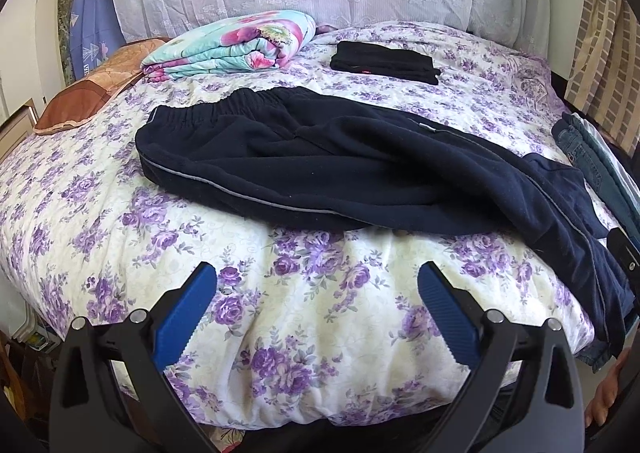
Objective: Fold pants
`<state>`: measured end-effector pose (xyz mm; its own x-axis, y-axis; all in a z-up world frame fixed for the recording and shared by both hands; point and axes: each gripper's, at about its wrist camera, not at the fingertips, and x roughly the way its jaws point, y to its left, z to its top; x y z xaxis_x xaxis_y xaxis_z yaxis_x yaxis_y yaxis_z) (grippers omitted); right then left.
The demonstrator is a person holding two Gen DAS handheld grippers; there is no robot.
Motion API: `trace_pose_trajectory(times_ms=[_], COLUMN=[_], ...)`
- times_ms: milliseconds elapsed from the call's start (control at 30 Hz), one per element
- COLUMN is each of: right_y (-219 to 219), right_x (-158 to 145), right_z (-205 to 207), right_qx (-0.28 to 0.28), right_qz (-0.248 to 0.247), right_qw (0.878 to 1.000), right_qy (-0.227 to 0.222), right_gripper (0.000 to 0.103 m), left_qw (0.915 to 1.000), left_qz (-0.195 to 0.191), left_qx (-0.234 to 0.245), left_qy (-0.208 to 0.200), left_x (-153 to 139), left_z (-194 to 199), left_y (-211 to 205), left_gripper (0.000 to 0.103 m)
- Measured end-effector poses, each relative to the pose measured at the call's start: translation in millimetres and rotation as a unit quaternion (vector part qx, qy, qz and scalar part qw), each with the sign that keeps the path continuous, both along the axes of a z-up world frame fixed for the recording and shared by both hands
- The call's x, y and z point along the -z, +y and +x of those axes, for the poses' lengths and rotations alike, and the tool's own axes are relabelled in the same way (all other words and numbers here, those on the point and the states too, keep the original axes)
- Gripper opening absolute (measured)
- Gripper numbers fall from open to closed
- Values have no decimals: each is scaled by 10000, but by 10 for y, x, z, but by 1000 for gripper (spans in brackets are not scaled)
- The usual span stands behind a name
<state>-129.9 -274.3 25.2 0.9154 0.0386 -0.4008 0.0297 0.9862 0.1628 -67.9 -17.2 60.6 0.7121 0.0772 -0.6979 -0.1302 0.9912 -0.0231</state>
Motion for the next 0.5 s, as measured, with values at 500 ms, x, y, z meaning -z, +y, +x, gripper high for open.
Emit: trace_pose_trajectory(times_ms=[500], right_y=[-37], right_x=[52], right_z=[20], right_qx=[25], right_qz=[68], right_qw=[9998], right_qy=[158], right_gripper=[99], left_qw=[10000], left_qz=[-41], left_qx=[18], left_qy=[-17], left_x=[88], left_z=[-16], left_y=[114], left_gripper=[99])
